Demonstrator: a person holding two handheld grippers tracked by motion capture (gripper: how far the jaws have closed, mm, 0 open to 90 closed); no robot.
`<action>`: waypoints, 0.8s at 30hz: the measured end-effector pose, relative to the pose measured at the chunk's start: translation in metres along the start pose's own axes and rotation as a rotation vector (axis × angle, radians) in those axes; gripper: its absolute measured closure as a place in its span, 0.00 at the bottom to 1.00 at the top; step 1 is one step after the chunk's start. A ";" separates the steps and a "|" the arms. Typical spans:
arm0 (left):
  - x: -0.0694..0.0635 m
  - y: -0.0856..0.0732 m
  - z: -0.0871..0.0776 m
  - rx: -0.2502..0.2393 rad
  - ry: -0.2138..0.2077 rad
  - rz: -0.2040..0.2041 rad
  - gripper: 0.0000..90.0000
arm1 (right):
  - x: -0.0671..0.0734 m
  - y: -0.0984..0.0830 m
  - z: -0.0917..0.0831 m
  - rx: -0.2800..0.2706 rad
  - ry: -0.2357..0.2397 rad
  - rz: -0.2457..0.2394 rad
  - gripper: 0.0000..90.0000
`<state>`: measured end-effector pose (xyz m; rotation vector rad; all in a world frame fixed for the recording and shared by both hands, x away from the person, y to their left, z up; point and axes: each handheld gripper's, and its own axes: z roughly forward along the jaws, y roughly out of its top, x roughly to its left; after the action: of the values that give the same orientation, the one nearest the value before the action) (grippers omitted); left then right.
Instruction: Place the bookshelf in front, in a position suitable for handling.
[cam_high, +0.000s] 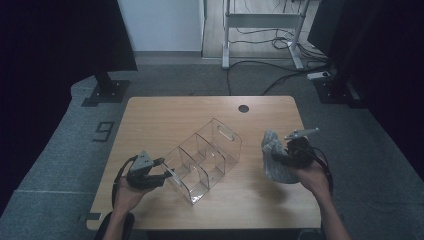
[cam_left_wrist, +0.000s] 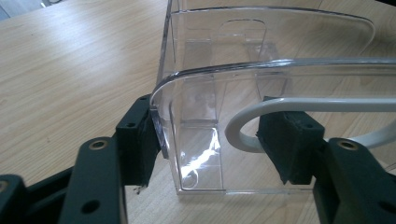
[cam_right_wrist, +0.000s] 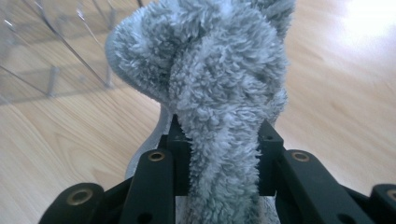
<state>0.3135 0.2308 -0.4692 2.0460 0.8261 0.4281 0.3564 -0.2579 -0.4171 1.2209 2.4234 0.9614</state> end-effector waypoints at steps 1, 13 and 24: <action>0.000 0.000 0.000 0.001 0.003 -0.002 0.47 | 0.005 0.011 0.000 -0.011 0.011 -0.014 0.74; -0.006 0.001 0.000 0.009 0.015 -0.009 0.48 | 0.025 0.066 -0.001 -0.057 0.043 -0.086 0.74; -0.008 0.001 0.001 0.007 0.019 -0.008 0.48 | 0.037 0.103 0.011 -0.067 0.042 -0.117 0.74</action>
<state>0.3089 0.2245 -0.4684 2.0471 0.8481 0.4408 0.4024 -0.1801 -0.3549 1.0336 2.4426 1.0347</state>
